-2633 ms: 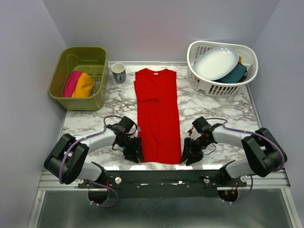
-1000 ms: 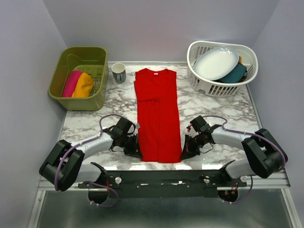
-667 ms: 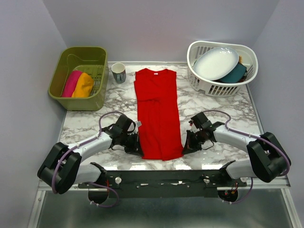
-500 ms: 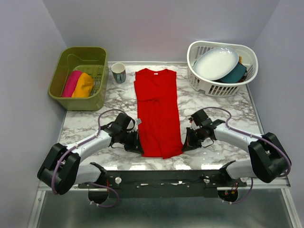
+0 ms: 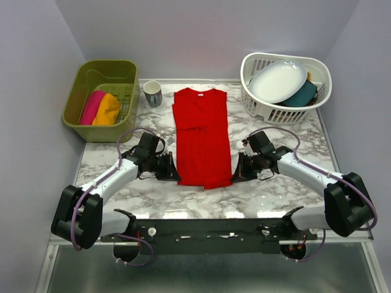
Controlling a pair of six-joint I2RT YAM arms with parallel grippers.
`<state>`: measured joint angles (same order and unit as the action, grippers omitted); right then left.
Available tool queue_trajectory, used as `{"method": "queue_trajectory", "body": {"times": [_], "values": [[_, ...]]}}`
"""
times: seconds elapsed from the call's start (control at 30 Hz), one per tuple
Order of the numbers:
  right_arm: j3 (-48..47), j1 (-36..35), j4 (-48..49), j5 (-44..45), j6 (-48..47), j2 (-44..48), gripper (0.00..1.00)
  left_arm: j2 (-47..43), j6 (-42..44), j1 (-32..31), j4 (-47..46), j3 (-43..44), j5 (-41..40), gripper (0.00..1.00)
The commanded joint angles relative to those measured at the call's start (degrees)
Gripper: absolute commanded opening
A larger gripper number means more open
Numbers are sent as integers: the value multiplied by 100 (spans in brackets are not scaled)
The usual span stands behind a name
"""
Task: Roll the t-shirts
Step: Roll the T-shirt to the center of the board.
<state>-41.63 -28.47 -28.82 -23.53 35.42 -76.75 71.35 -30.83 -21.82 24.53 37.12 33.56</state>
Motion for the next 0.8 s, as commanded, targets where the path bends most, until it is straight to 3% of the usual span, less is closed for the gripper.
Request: {"method": "queue_trajectory", "body": {"times": [0.0,0.77], "values": [[-249,87,288,94,0,-164,1,80,183,143,-19,155,-201,0],[-733,175,983,367,-457,-1263,0,731,367,556,-678,216,-1000,2]]}}
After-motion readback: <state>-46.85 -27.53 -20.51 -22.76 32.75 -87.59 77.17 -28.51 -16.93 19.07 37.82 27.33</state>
